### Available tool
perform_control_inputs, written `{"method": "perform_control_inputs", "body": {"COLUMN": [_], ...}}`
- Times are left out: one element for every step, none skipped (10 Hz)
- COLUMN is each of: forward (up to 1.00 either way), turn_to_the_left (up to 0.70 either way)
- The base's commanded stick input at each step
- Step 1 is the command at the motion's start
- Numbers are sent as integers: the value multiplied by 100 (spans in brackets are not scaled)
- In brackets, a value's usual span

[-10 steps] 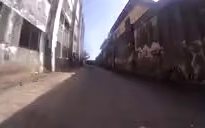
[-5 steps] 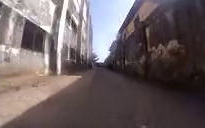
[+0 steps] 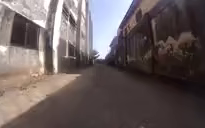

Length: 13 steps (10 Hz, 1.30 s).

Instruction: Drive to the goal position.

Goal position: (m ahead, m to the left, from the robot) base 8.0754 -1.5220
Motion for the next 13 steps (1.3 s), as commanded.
{"method": "perform_control_inputs", "body": {"forward": [100,100,100,100,100,100,100,100,100,100,100,100,100], "turn_to_the_left": [0,27,27,0,0,0,0,0,0,0,0,0,0]}}
